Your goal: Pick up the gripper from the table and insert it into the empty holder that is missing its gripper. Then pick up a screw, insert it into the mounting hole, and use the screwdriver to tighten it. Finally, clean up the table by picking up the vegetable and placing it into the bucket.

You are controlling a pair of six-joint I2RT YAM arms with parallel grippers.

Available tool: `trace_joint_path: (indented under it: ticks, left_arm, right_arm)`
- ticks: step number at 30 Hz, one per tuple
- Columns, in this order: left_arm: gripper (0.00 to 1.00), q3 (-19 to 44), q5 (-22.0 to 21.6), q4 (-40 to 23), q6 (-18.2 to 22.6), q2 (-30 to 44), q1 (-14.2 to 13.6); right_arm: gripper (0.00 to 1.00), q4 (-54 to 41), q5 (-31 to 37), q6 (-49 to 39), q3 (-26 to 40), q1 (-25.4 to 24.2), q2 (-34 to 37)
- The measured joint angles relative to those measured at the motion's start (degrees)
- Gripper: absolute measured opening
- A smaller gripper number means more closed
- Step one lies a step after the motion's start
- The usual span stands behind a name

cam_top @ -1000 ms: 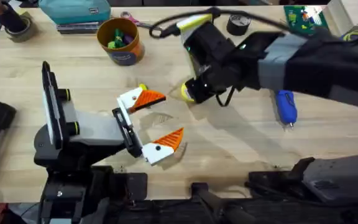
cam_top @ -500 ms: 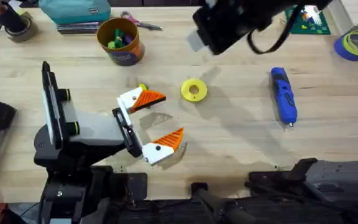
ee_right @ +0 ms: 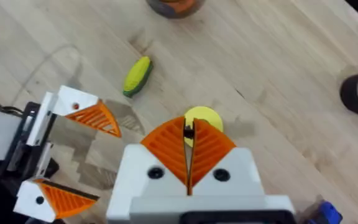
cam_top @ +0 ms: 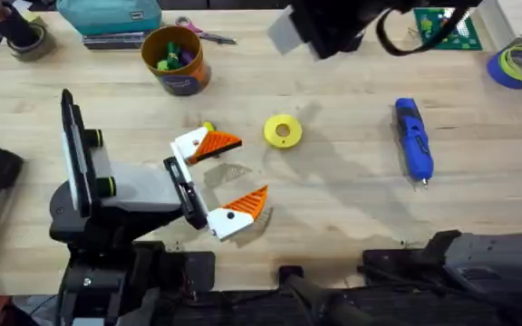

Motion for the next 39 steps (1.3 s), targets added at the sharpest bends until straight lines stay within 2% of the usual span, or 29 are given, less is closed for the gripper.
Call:
trace_joint_path:
  ticks: [16, 26, 39]
  left_arm:
    - [0.986, 0.0, 0.01, -0.02, -0.01, 0.0, 0.01]
    - [0.985, 0.0, 0.01, 0.0, -0.01, 0.0, -0.01]
    - [0.986, 0.0, 0.01, 0.0, -0.01, 0.0, 0.01]
  right_arm:
    - [0.006, 0.07, -0.02, -1.1, 6.91, 11.29, 8.61]
    - [0.006, 0.53, -0.02, -3.08, 7.19, 17.25, 11.01]
    - [0.006, 0.85, -0.02, -4.86, 7.21, 19.47, 11.01]
